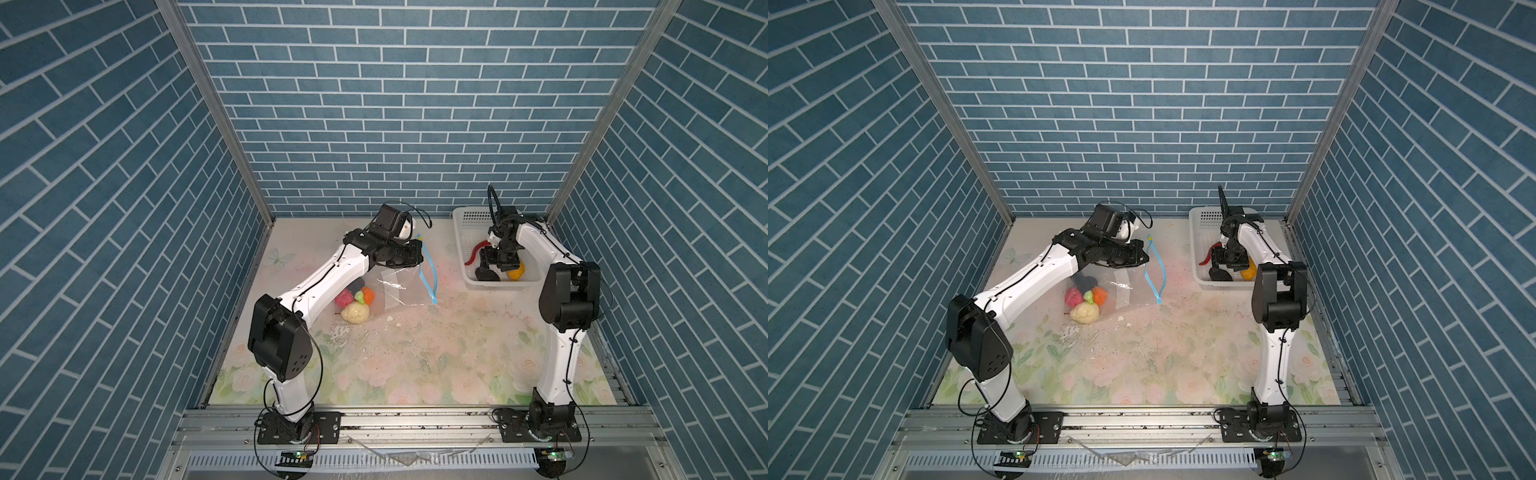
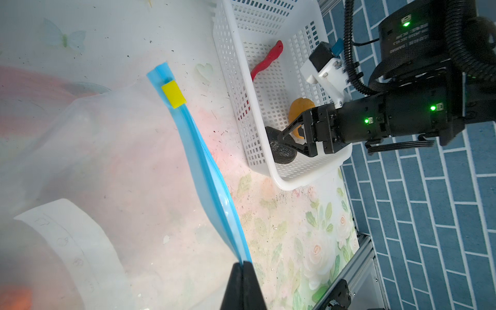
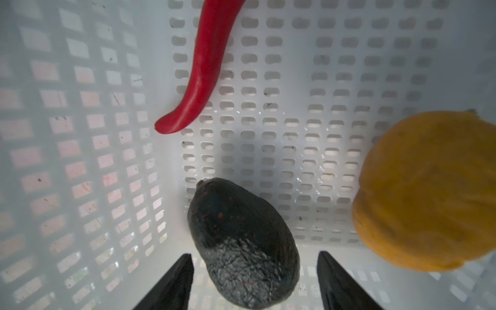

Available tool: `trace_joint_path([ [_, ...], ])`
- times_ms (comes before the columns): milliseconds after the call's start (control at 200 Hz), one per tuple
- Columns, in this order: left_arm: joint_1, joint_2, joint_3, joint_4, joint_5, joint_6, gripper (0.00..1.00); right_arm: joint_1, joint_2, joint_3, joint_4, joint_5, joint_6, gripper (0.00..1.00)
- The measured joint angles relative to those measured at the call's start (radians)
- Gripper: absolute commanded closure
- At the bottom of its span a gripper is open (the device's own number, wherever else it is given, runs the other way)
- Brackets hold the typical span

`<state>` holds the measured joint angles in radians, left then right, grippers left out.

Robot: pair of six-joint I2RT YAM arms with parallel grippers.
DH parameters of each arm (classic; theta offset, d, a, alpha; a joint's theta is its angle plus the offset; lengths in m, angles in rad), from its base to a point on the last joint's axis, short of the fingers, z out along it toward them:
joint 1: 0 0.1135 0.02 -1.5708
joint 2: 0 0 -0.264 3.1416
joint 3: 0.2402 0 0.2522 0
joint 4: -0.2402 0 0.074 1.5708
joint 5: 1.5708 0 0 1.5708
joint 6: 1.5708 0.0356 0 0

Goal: Place the food in the zip-top bag and seal the zipper
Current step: 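Lower the right gripper and grasp the dark avocado in the basket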

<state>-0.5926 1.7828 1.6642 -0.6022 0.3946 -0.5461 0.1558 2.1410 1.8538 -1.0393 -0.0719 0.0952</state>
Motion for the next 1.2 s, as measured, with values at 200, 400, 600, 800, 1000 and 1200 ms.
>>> trace_joint_path([
  [200, 0.000, 0.000, 0.000, -0.002, -0.001, 0.000, 0.97, 0.000, 0.000, -0.003, 0.021, 0.003, 0.004, 0.01],
  [400, 0.000, 0.000, 0.000, -0.004, -0.007, 0.000, 0.97, -0.001, -0.026, -0.029, 0.066, 0.033, -0.016, 0.01],
  [600, 0.000, 0.000, 0.000, -0.003, -0.012, 0.000, 0.97, -0.001, -0.028, 0.004, 0.060, 0.167, -0.033, 0.01],
  [800, -0.001, 0.000, 0.000, -0.003, -0.016, 0.000, 0.97, -0.008, -0.029, 0.007, 0.062, 0.183, -0.060, 0.06],
  [1000, -0.001, -0.001, 0.000, -0.003, -0.016, 0.000, 0.97, 0.000, -0.038, 0.013, 0.040, 0.116, -0.066, 0.10],
  [1200, -0.001, -0.012, -0.008, -0.002, -0.020, 0.000, 0.97, 0.031, -0.069, -0.046, 0.053, 0.063, -0.067, 0.11],
])
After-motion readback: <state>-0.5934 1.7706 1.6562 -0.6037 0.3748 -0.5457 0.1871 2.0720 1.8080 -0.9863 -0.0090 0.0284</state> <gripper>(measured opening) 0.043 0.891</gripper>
